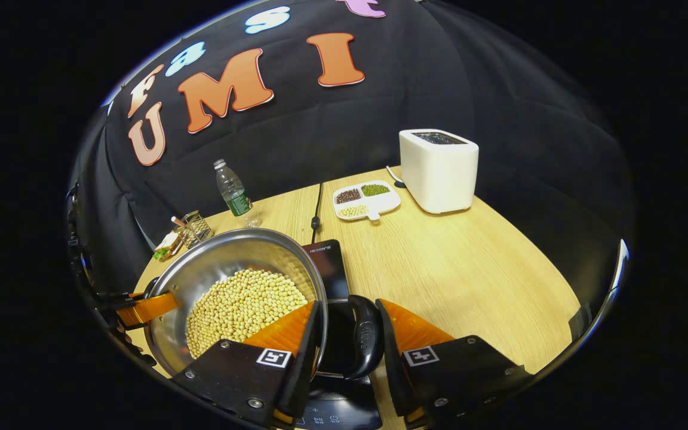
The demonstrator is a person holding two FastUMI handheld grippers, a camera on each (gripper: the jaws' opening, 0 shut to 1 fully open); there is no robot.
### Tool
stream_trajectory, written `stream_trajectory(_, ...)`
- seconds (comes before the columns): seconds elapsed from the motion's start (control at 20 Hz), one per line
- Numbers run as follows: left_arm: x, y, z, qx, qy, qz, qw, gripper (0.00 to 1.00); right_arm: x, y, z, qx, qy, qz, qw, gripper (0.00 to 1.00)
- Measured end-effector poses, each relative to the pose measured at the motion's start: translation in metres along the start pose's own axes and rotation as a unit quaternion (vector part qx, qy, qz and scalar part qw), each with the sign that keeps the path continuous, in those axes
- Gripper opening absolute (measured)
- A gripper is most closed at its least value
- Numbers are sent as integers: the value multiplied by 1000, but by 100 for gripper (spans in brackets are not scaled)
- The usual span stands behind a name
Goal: First push the handle of the pot to place it horizontally, then grasp the pot with both hands and set it on the induction cooktop.
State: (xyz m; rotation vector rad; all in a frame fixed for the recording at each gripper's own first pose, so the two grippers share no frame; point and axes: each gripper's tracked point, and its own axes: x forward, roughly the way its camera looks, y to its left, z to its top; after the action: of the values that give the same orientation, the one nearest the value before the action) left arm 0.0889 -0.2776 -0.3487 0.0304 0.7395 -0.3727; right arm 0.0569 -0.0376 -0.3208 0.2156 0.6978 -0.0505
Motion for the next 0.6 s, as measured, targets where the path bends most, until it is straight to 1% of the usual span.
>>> stream_trajectory(0.1, -1, 1, -2, -4, 0, 0, 1000, 54, 0, 1, 2, -6, 0, 1, 1000, 55)
stream_trajectory(0.15, -4, 1, -2, -1, -2, 2, 1000, 55, -1, 1, 0, -14, 2, 1, 1000, 56)
stream_trajectory(0.2, -10, 6, 10, 16, -25, 15, 999, 60, -3, 1, 6, -21, -8, -1, 1000, 59)
stream_trajectory(0.25, -19, 4, 23, 24, -49, 13, 998, 61, -7, -2, 14, -27, -18, -8, 999, 61)
stream_trajectory(0.3, -28, 4, 35, 20, -59, 12, 998, 61, -11, -3, 20, -28, -24, -11, 999, 65)
stream_trajectory(0.35, -36, 6, 43, 13, -68, 12, 998, 64, -15, -1, 26, -25, -28, -9, 999, 68)
stream_trajectory(0.4, -45, 12, 54, 4, -79, 18, 997, 66, -20, -1, 33, -22, -31, -8, 999, 74)
stream_trajectory(0.45, -56, 20, 65, 1, -92, 27, 995, 77, -27, 0, 41, -22, -39, -9, 999, 79)
stream_trajectory(0.5, -67, 29, 76, 2, -107, 38, 994, 84, -34, 0, 50, -28, -52, -13, 998, 93)
stream_trajectory(0.55, -80, 39, 89, 2, -126, 47, 991, 87, -45, -2, 62, -35, -68, -16, 997, 95)
stream_trajectory(0.6, -93, 45, 104, -1, -146, 54, 988, 87, -55, 0, 75, -38, -84, -17, 996, 95)
